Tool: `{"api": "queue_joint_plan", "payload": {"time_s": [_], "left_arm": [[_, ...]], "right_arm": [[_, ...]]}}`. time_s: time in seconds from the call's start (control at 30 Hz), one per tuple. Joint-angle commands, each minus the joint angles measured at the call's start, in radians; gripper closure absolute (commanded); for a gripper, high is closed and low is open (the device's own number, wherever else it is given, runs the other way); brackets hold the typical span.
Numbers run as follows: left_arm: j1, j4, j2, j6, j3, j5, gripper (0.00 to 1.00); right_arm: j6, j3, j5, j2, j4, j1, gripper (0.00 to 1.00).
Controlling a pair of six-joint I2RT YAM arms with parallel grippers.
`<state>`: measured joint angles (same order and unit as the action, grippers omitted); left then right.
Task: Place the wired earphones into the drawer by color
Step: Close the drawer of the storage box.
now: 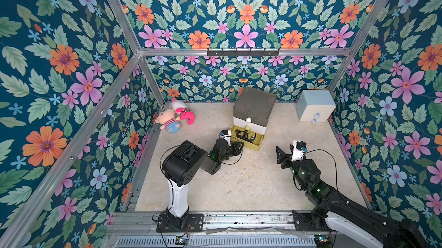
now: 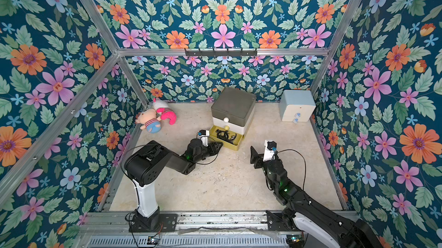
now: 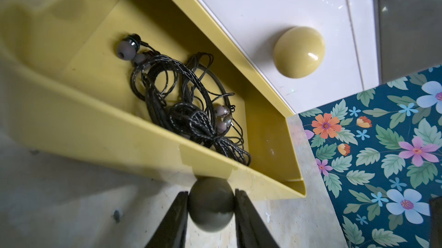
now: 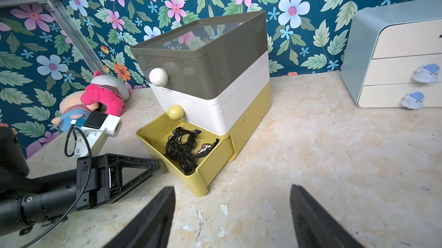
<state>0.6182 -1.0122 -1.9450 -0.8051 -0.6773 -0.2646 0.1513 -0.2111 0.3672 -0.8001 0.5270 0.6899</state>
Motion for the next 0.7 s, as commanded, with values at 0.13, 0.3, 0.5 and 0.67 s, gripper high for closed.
{"api": "queue_joint_plan", "payload": {"time_s": [0.13,0.3,0.5,0.67], "left_arm": [[0.005,-0.101,-0.033,-0.021,-0.049,0.051,0.63],[0.008,-0.122,-0.068,-0.037,-0.081,0.077,0.63],[0.008,-0.123,-0.100,-0.041,-0.119,0.086,0.63],[0.009,-0.129,-0.114,-0.030,-0.135,0.090,0.63]], "right_arm": [[-0.005,0.001,0.014,0.010,0.021,0.002,0.20],[-0.005,0.002,0.016,0.010,0.021,0.002,0.20],[-0.006,0.002,0.015,0.017,0.019,0.002,0.20],[-0.005,0.002,0.014,0.025,0.018,0.002,0.20]]}}
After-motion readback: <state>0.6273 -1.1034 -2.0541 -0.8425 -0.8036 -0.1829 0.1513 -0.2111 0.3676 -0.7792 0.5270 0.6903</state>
